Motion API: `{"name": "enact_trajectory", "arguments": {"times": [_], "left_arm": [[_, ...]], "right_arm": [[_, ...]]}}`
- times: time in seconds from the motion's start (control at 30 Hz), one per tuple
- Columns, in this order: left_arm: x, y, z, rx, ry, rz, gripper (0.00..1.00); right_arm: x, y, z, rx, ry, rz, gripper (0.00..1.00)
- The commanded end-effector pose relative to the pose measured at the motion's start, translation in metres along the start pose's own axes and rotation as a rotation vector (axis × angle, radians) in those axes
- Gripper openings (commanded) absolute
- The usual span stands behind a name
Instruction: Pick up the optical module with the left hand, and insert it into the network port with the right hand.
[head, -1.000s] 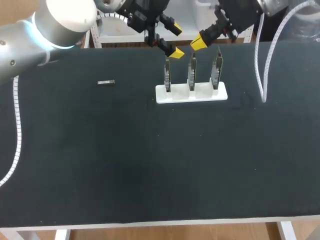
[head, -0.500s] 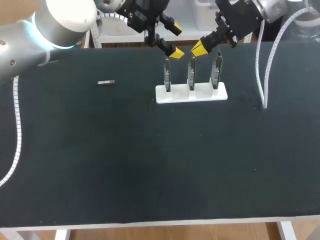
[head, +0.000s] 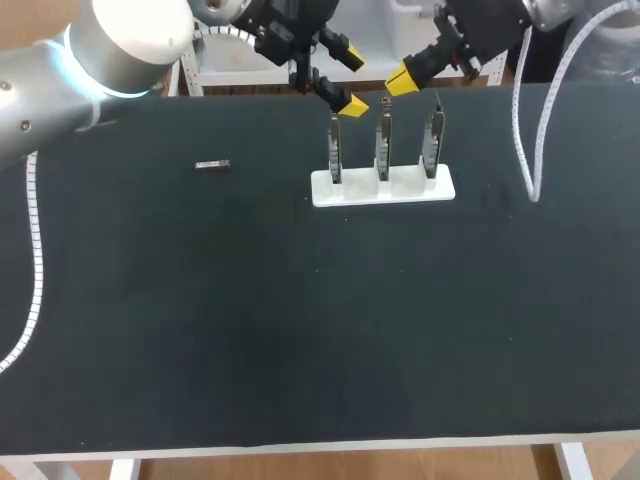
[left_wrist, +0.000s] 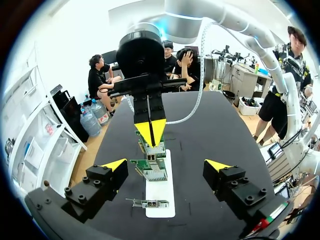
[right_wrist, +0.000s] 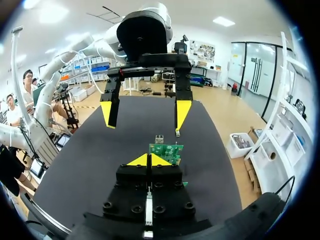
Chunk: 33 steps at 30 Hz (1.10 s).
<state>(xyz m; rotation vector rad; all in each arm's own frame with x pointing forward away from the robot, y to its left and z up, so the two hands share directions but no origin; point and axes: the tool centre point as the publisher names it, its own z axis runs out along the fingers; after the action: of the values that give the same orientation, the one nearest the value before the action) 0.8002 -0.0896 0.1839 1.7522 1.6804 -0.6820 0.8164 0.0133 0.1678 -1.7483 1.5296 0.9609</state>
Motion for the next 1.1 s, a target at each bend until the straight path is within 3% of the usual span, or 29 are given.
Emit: {"name": "enact_trajectory", "arguments": {"times": [0.03,0.67,1.1], "left_arm": [[-0.001,-0.001,0.000,-0.003,0.003,-0.001,1.00],[-0.001,-0.001,0.000,-0.003,0.003,-0.001,1.00],[-0.001,-0.001,0.000,-0.003,0.003,-0.001,1.00]], "right_arm": [[-0.003,-0.005,0.004,-0.005,0.006,-0.001,0.00],[0.011,-0.001,0.006,-0.011,0.004,0.039,0.00],[0.002,-0.004,0.006,-0.011,0.003,0.014,0.00]]}}
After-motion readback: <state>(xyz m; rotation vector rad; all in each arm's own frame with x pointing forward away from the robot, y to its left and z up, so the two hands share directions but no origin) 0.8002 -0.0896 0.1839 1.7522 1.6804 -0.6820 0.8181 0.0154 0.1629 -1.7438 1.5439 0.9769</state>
